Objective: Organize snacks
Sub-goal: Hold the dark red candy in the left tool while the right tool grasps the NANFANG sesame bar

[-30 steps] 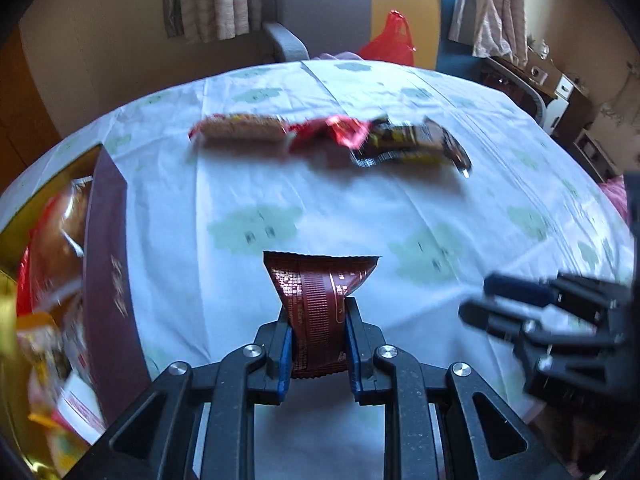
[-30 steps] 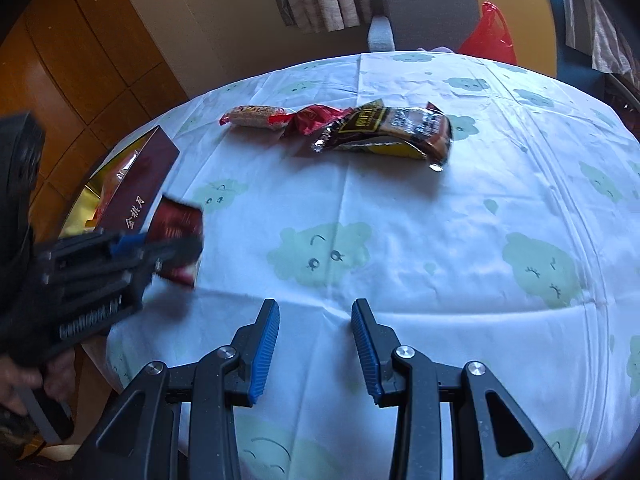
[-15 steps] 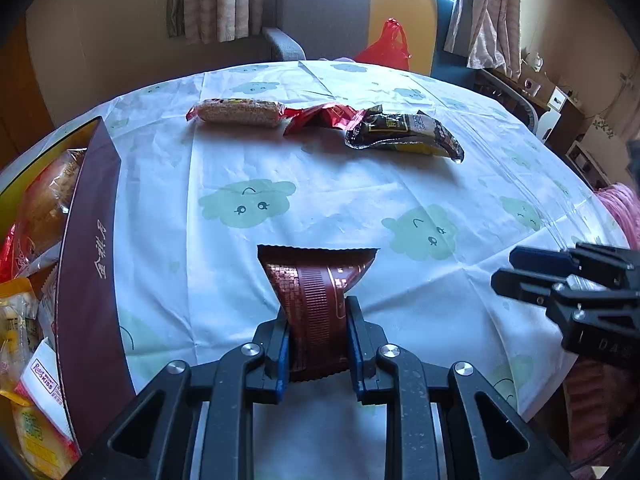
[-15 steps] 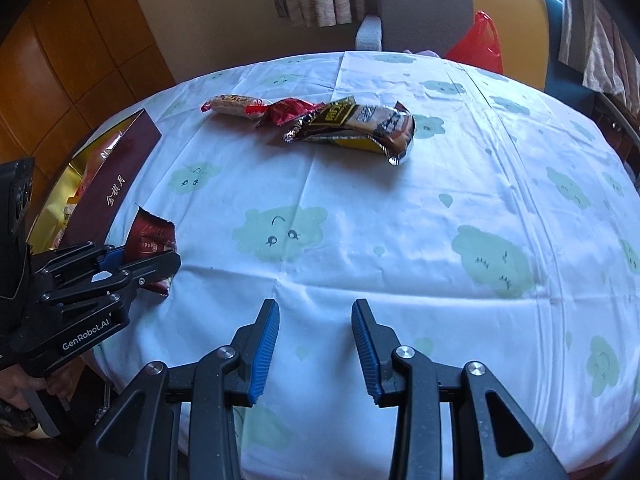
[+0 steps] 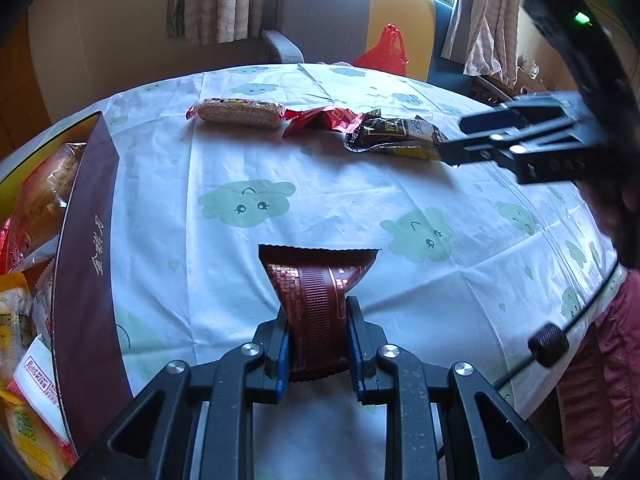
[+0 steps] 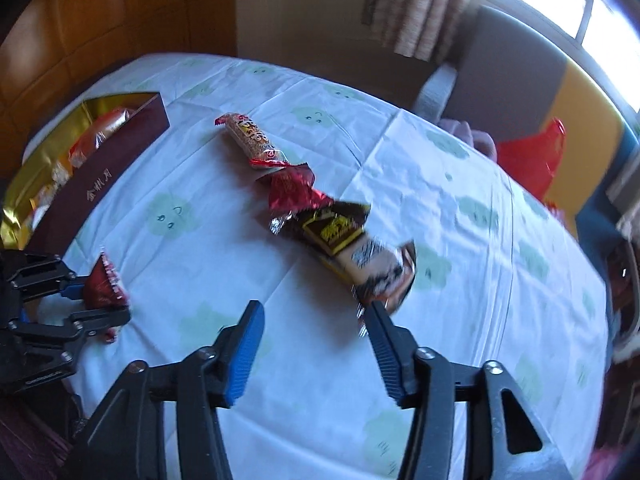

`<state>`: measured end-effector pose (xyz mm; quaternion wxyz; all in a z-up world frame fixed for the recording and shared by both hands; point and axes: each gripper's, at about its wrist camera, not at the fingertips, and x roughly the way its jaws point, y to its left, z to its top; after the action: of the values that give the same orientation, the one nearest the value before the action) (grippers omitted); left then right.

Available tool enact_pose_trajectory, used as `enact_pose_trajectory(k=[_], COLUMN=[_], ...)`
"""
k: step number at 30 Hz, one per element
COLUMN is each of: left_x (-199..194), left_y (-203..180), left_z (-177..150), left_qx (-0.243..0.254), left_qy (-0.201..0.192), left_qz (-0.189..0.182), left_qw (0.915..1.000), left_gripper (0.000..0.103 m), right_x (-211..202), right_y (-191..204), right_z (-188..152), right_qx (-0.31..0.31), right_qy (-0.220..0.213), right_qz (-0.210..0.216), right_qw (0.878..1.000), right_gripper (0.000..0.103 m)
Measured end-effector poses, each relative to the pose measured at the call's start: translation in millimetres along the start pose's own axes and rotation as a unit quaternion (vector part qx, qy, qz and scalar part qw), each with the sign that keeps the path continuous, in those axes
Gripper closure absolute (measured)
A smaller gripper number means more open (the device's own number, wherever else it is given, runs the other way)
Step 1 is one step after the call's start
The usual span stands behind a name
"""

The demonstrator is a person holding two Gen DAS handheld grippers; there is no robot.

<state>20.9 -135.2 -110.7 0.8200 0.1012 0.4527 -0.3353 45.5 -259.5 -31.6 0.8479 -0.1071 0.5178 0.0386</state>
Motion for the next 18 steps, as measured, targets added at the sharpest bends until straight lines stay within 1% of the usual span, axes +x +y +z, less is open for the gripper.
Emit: enact_pose_trajectory(k=[3, 7, 9, 10, 11, 12, 13, 14, 15, 16, 18], left_x=[0, 1, 2, 2, 2, 2, 1, 1, 1, 1, 1], left_y=[0, 2, 2, 3, 3, 3, 3, 3, 3, 3, 3], left_z=[0, 1, 1, 2, 1, 1, 1, 1, 1, 1, 1], left_qx=[0.000, -0.004, -0.007, -0.008, -0.008, -0.008, -0.008, -0.009, -0.009, -0.010, -0.010], left_qy=[0.000, 0.002, 0.003, 0.003, 0.003, 0.003, 0.002, 0.002, 0.002, 0.002, 0.001], left_qz=[0.000, -0.004, -0.006, -0.007, -0.007, -0.008, -0.008, -0.008, -0.008, -0.008, -0.007], left_qw=[1.0000, 1.0000, 1.0000, 0.9999, 0.9999, 0.9999, 0.9999, 0.9999, 0.9999, 0.9999, 0.9999], left_gripper=[0.079, 0.079, 0.079, 0.079, 0.079, 0.079, 0.079, 0.079, 0.079, 0.079, 0.079], right_x=[15, 44, 59, 67, 75, 78, 77, 75, 72, 69, 59], right_y=[4, 9, 9, 8, 6, 2, -3, -8, -13, -17, -18], right_z=[20, 40, 45, 47, 47, 46, 45, 44, 41, 37, 22], right_qx=[-0.060, -0.122, -0.135, -0.136, -0.133, -0.120, -0.099, -0.080, -0.060, -0.041, -0.017], right_qy=[0.020, 0.058, 0.083, 0.094, 0.102, 0.105, 0.102, 0.099, 0.100, 0.100, 0.093], right_qz=[-0.017, -0.029, -0.017, -0.017, -0.020, -0.011, -0.001, -0.003, -0.005, 0.000, 0.010], right_qw=[0.998, 0.990, 0.987, 0.986, 0.986, 0.987, 0.990, 0.992, 0.993, 0.994, 0.995], right_gripper=[0.042, 0.041, 0.040, 0.039, 0.039, 0.039, 0.041, 0.064, 0.071, 0.074, 0.075])
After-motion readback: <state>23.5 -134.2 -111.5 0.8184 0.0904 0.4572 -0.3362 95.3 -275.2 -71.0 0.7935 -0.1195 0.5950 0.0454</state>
